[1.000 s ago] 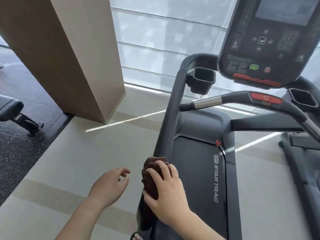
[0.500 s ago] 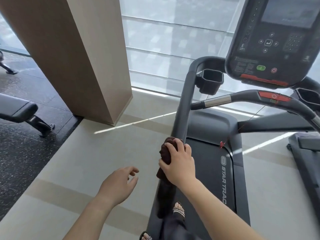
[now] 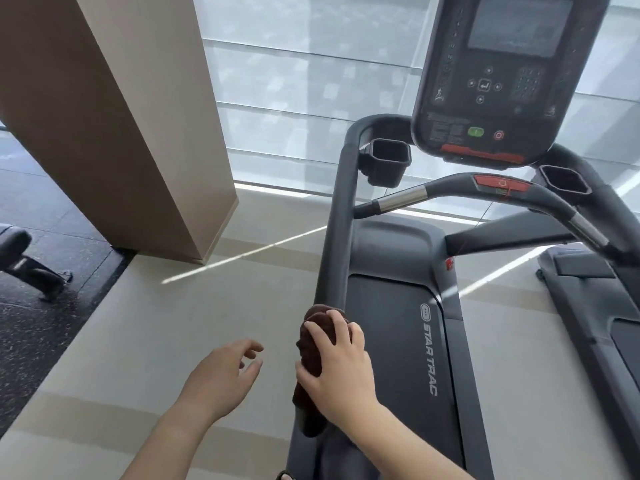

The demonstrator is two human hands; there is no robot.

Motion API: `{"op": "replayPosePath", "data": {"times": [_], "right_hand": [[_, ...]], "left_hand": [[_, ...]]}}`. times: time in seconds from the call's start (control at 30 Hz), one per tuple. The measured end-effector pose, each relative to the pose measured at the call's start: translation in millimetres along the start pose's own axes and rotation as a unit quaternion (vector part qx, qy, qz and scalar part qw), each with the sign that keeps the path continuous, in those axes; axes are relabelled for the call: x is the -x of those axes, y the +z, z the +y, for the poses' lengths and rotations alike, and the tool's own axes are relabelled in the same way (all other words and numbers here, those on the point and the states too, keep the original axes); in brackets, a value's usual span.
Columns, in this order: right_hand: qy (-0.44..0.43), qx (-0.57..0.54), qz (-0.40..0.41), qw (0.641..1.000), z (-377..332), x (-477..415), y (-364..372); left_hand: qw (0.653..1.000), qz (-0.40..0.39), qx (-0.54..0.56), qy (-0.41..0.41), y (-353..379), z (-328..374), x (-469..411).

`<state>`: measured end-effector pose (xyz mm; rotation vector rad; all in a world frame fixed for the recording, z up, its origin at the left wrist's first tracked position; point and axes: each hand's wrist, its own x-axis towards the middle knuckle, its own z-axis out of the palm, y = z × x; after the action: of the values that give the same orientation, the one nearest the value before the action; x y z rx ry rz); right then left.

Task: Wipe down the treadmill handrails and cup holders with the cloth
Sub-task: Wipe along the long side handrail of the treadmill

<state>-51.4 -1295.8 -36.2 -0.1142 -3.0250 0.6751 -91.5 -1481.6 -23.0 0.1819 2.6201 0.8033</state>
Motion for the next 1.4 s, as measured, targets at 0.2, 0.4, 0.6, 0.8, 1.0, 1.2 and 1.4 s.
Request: {"op": "replayPosePath", "data": {"times": [0.2, 0.4, 0.6, 0.8, 1.0, 1.2, 1.4], "right_hand": [[0.042, -0.032, -0.009, 0.999, -1.1, -35.0, -10.4], [0.039, -0.081, -0.006, 0.996, 6.6, -22.9, -14.4], [0.137, -0.189, -0.011, 0.972, 52.0, 16.3, -22.2], [0.237, -0.162, 0.026, 0.958, 120.8, 66.3, -46.1], [0.274, -0.137, 0.072, 0.949, 183.0, 129.8, -82.7], [0.301, -0.105, 0.120, 0.940, 249.4, 207.2, -133.9], [0.355, -0.104, 0.171, 0.913, 312.6, 290.5, -173.3]], "left_hand": [[1.000, 0.009, 0.012, 0.003, -1.0, 4.9, 8.3], [0.999, 0.007, 0.009, 0.031, 5.1, 18.9, 9.9], [0.995, 0.030, 0.006, 0.094, 6.1, 61.2, 1.1], [0.987, 0.004, -0.015, 0.160, 28.4, 123.0, -2.3], [0.969, -0.070, -0.052, 0.231, 94.4, 204.0, 13.2], [0.946, -0.120, -0.077, 0.290, 175.4, 287.8, 51.8], [0.907, -0.166, -0.108, 0.371, 264.1, 374.4, 90.2]]}}
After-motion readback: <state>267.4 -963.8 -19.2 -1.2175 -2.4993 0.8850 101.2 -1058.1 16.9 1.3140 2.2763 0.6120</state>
